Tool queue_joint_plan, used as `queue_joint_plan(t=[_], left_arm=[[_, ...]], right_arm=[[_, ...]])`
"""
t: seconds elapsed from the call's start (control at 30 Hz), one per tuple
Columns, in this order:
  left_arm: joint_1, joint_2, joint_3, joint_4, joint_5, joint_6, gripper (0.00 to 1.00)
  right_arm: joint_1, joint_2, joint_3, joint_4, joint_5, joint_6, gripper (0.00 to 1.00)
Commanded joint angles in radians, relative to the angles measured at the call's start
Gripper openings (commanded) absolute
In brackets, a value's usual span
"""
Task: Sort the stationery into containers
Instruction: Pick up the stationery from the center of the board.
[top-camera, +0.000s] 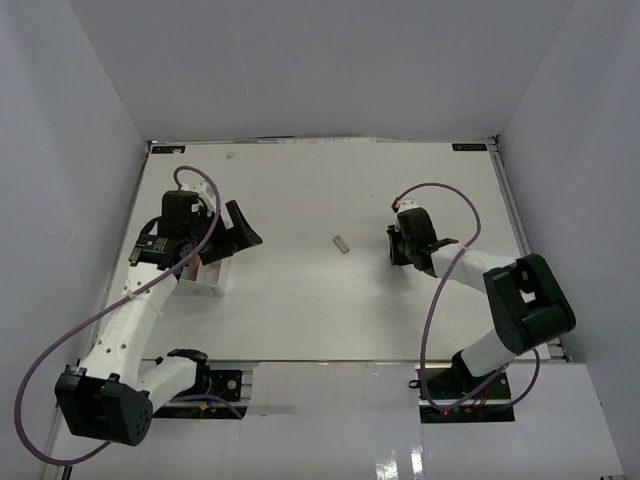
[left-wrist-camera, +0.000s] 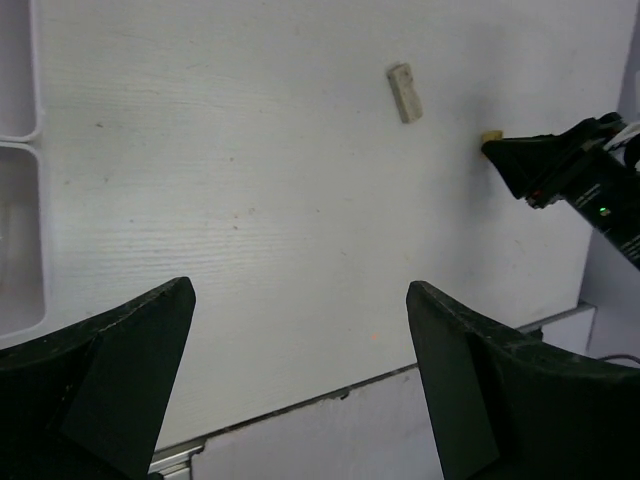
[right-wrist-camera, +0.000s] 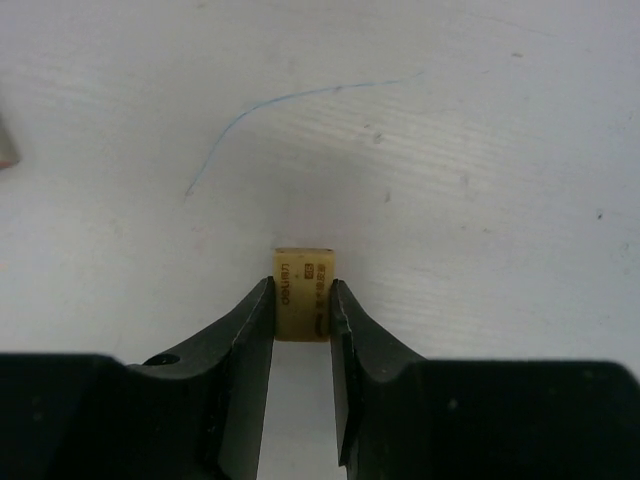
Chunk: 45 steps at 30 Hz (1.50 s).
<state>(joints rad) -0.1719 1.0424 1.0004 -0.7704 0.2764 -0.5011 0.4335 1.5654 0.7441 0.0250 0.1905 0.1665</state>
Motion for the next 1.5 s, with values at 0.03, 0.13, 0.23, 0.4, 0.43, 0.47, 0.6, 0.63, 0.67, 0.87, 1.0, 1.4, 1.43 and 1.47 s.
queue_joint_plan(t=[0.03,0.13,0.23,0.4,0.43,0.47,0.6,0.63,0.67,0.87,1.0,1.4,1.43,1.47], left_arm=[[-0.02,0.022,0.058,0.082,0.196,-0.091,0.98],[-0.089,0.053,0.087,0.114,0.215,-0.138,0.98],[-0.196,0.103,0.128,0.14,0.199,-0.175,0.98],[-0.329,0.177,0.182,0.186,0.17,-0.217,0.95],[-0.339,0.192,0.193,0.192,0.165,-0.229,0.94],[-0.348,0.199,0.199,0.198,0.164,-0.235,0.92],[-0.402,0.235,0.222,0.224,0.161,-0.257,0.84],[-0.409,0.243,0.225,0.227,0.161,-0.261,0.84],[-0.416,0.255,0.228,0.236,0.158,-0.269,0.81],[-0.459,0.301,0.224,0.261,0.142,-0.28,0.76],[-0.468,0.323,0.221,0.272,0.145,-0.28,0.7],[-0.48,0.349,0.207,0.312,0.139,-0.289,0.54],[-0.48,0.349,0.204,0.316,0.135,-0.29,0.53],[-0.48,0.349,0.196,0.322,0.136,-0.294,0.53]], right_arm=[[0.068,-0.195,-0.081,0.114,-0.178,-0.088,0.16],[0.152,-0.309,-0.117,0.202,-0.287,-0.168,0.16],[0.247,-0.387,-0.129,0.268,-0.322,-0.278,0.16],[0.306,-0.438,-0.098,0.311,-0.428,-0.338,0.16],[0.312,-0.444,-0.085,0.312,-0.439,-0.344,0.16],[0.318,-0.453,-0.081,0.316,-0.45,-0.349,0.16],[0.336,-0.467,-0.058,0.32,-0.488,-0.366,0.16],[0.338,-0.467,-0.055,0.32,-0.49,-0.37,0.16],[0.34,-0.47,-0.049,0.317,-0.49,-0.372,0.16],[0.346,-0.479,-0.058,0.329,-0.502,-0.363,0.16],[0.346,-0.492,-0.074,0.351,-0.502,-0.348,0.16],[0.346,-0.496,-0.074,0.369,-0.513,-0.328,0.16],[0.347,-0.496,-0.075,0.372,-0.513,-0.326,0.16],[0.346,-0.495,-0.077,0.374,-0.511,-0.323,0.16]])
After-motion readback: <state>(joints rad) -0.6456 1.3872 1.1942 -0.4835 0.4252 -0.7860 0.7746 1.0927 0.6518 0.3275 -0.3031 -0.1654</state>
